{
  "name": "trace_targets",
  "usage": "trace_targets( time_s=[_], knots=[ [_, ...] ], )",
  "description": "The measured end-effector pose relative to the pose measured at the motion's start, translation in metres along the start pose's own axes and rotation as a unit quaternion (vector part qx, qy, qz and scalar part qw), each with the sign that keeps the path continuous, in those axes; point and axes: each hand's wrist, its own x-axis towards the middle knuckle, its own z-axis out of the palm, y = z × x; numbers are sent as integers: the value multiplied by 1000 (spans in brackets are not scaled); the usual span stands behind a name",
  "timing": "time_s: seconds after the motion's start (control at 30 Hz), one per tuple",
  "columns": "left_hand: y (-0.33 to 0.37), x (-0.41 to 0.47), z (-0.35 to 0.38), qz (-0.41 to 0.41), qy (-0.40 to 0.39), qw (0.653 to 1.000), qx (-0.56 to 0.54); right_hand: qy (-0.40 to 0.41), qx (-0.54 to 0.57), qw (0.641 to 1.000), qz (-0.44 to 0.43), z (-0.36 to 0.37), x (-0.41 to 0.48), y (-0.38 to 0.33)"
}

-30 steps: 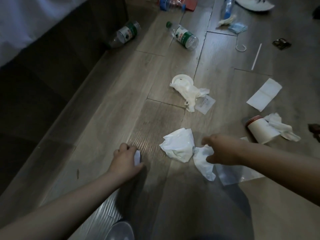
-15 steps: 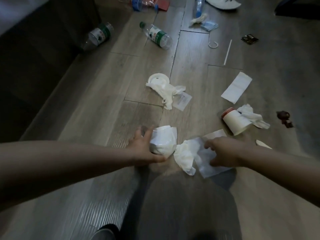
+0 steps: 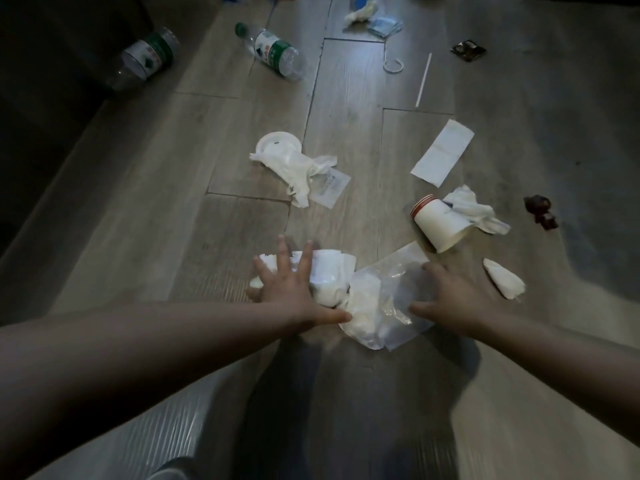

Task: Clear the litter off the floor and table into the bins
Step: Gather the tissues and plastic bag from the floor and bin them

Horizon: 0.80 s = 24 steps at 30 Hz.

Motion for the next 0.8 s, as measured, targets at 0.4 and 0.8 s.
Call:
trace_targets(
  time_s=[0.4,0.8],
  knots=[
    [21,16,9,-34,36,998,41,142,-3,983,119,-2,8,46],
    [13,24,-4,-2,86,996,20,83,58,992,76,2,8,53]
  ],
)
